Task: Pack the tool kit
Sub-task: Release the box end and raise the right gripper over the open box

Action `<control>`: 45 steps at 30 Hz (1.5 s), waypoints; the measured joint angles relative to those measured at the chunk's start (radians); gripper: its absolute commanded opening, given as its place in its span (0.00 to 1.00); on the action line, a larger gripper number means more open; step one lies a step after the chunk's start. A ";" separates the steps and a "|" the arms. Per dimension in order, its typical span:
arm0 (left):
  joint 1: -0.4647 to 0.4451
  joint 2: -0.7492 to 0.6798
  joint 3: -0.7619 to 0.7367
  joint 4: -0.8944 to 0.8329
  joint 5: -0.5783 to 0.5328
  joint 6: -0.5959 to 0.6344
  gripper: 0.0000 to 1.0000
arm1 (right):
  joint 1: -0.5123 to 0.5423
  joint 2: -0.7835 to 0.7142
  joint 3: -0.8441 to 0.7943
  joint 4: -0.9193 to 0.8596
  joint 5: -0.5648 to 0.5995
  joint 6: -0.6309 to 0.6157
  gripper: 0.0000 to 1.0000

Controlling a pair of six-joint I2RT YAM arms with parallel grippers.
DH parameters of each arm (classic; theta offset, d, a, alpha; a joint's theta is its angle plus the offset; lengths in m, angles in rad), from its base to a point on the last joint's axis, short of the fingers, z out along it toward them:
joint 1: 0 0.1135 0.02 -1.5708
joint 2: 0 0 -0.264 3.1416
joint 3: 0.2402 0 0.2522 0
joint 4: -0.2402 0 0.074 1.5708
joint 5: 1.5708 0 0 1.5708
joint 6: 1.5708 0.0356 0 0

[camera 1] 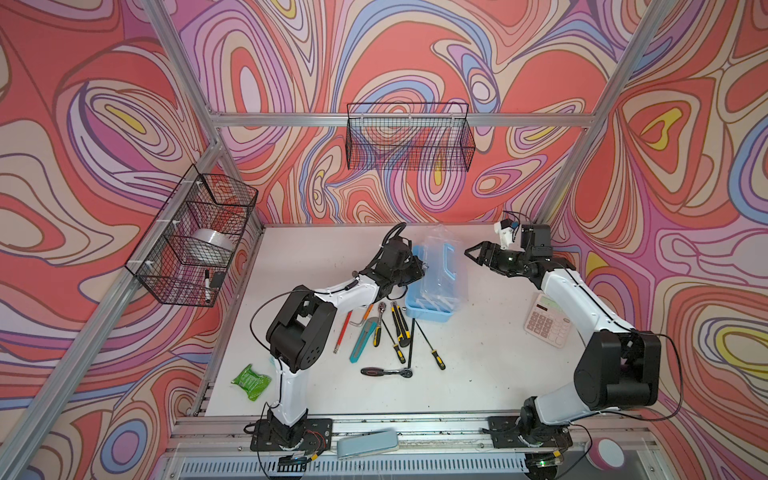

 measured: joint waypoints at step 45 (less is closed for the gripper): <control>-0.002 -0.026 -0.016 0.080 0.027 -0.022 0.23 | 0.347 0.570 0.918 -0.488 0.167 -0.233 0.57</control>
